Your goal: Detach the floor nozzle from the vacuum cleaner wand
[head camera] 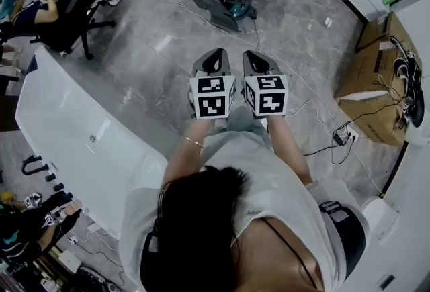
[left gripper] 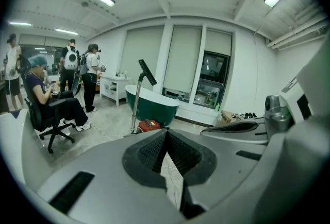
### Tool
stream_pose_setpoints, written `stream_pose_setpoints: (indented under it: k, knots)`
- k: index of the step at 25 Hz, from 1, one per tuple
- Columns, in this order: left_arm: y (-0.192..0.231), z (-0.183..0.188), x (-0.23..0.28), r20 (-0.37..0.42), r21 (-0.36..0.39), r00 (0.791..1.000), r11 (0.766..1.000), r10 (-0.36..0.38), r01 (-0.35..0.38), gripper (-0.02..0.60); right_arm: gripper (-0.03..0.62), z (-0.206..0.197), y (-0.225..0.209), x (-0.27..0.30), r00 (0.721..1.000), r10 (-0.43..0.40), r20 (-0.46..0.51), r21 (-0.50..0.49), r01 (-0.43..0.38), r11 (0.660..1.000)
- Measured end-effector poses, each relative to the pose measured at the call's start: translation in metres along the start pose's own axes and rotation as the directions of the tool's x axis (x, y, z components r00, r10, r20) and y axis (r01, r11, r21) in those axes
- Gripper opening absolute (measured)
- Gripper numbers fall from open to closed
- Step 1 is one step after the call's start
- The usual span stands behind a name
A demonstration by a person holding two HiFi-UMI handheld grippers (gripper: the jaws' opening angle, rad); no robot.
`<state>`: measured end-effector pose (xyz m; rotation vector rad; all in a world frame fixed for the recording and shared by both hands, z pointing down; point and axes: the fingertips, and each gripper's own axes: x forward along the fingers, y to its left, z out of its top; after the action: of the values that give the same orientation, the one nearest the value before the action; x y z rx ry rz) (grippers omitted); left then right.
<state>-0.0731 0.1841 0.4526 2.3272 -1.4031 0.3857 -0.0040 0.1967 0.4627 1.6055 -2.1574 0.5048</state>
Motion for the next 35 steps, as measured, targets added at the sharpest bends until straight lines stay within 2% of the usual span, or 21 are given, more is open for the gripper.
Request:
stream_pose_setpoints:
  k: [8,16,22,30,35]
  knots:
    - [0.001,0.002,0.009,-0.005,-0.033,1.0,0.999,-0.012,0.011,0.003,0.015,0.0,-0.006,0.005,1.0,-0.004,-0.013,0.005,0.004,1.0]
    - [0.0,0.009,0.024,-0.008,-0.038,1.0,0.999,0.011,-0.011,0.005,0.015,0.007,-0.018,0.014,1.0,0.005,0.001,-0.014,-0.005,1.0]
    - [0.005,0.011,0.035,-0.002,-0.101,1.0,0.995,-0.009,0.009,0.003,0.015,0.011,-0.02,0.026,1.0,0.029,0.002,-0.017,-0.029,0.999]
    - [0.013,0.006,0.052,-0.029,-0.075,0.999,0.996,0.04,-0.042,0.005,0.015,0.016,-0.032,0.043,0.999,0.051,-0.016,-0.029,-0.051,0.998]
    - [0.017,0.014,0.067,-0.024,-0.079,0.999,0.996,0.041,-0.042,0.003,0.015,0.023,-0.033,0.058,0.998,0.067,-0.017,-0.045,-0.067,0.997]
